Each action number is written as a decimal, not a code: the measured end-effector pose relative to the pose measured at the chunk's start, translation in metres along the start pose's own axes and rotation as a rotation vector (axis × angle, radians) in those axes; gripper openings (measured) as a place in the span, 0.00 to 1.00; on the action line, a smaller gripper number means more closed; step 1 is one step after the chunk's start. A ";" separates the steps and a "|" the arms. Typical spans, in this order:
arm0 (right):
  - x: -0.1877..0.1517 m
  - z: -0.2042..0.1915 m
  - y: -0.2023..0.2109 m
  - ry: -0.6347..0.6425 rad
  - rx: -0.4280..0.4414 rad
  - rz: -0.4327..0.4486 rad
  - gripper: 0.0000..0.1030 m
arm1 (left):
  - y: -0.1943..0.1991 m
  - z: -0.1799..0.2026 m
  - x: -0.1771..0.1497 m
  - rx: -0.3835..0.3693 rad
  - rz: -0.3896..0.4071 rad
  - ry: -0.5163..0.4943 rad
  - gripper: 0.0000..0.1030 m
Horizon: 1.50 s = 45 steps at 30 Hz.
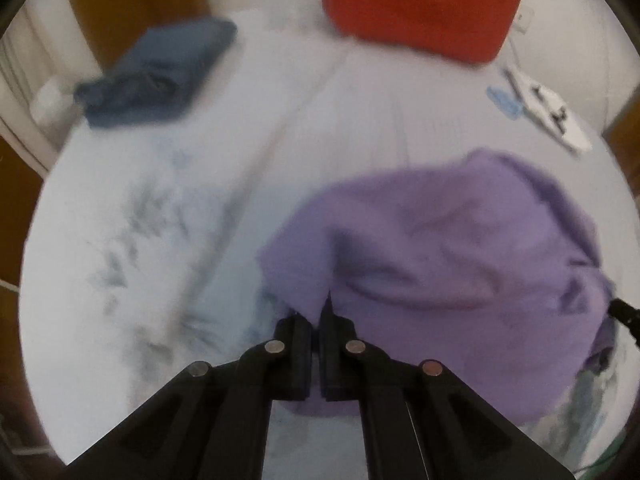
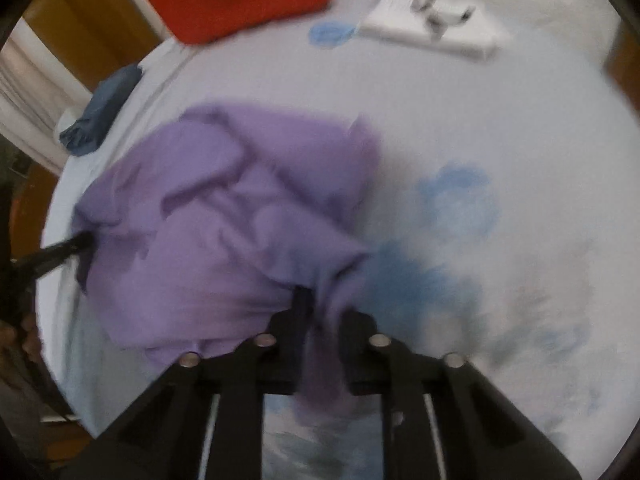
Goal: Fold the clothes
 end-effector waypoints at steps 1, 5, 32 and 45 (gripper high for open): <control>0.000 0.010 0.016 -0.016 -0.017 0.027 0.09 | 0.007 0.001 0.001 -0.016 0.007 -0.013 0.02; -0.011 0.053 0.058 -0.089 -0.055 0.056 0.09 | 0.014 0.002 0.004 -0.042 0.010 -0.013 0.16; 0.097 -0.002 -0.024 0.024 -0.039 0.141 0.04 | 0.018 0.019 0.075 -0.028 0.141 -0.077 0.08; 0.148 0.046 0.023 -0.038 -0.099 0.235 0.67 | 0.002 0.055 0.148 -0.020 0.163 -0.148 0.65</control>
Point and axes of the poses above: each gripper's, at about its wrist camera, not at the fingertips, and y roughly against the way its jaws point, z to its right, x to its top, the point moved 2 cm from there along -y, roughly the way its jaws point, and after that the axes turned 2 degrees about x, right-handed, at the moved point
